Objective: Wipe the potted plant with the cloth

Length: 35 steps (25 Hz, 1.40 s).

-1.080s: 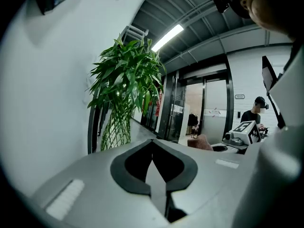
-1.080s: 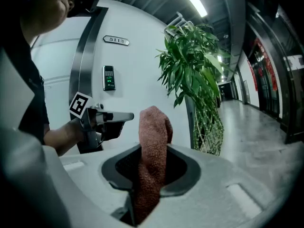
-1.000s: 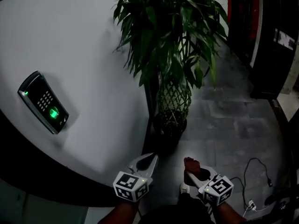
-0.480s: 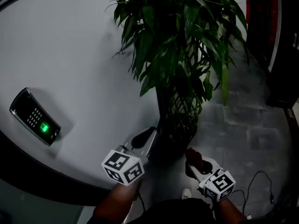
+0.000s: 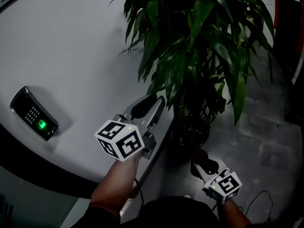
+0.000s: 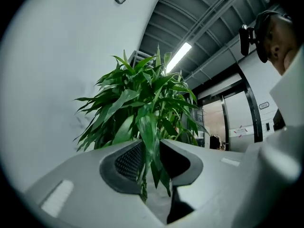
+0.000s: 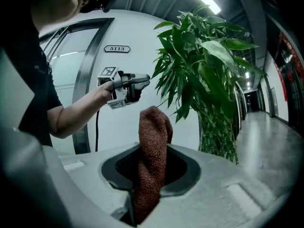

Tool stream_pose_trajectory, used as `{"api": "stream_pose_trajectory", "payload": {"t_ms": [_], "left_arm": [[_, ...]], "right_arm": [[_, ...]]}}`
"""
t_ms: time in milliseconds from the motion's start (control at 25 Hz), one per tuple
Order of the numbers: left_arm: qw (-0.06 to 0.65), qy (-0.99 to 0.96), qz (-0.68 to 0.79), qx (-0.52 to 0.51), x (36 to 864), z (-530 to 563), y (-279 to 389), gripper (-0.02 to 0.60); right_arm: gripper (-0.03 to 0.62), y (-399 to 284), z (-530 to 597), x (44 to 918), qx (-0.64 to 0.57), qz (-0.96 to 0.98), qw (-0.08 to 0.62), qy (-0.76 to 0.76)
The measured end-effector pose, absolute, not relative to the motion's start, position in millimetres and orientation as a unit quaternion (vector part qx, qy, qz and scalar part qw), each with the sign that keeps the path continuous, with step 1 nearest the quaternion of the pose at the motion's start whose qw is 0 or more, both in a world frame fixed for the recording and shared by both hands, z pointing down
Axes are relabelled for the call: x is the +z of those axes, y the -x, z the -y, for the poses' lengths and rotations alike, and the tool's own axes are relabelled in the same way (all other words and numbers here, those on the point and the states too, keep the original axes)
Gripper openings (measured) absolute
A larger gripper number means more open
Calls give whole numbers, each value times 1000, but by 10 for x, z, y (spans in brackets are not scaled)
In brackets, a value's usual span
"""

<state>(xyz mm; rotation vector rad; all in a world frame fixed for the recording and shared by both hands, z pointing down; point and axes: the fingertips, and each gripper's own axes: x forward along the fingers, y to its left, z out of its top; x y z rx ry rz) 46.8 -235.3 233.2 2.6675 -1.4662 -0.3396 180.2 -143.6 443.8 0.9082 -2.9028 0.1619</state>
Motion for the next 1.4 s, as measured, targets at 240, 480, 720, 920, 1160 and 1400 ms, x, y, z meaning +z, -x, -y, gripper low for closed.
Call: {"api": "stream_pose_trajectory", "payload": {"t_ms": [240,480,720,920,1160,1400], "left_arm": [[89,-874,455,-148,2227,2676,-573,166],[115,-886,422,-155,2212,2857,-670,172],[130,-903,376,-160,2263,2921,-679,71],[141,-918,333,-164,2372,2907,-692,28],[152,-927,295,-175,2474,2919,-673,26],[143,-930,298,-163,2562,2963,-567,26]], "right_arm": [[71,-1912,1649,4368,38,958,49,-281],[72,-1925,1801,4465,48,952,51,-297],[72,-1774,1859,4408,49,940,40,-336],[72,-1590,1790,4384,28,930,43,-364],[72,-1262,1660,4047,-62,924,80,-369],[72,-1000,1874,3276,-255,860,190,-399]]}}
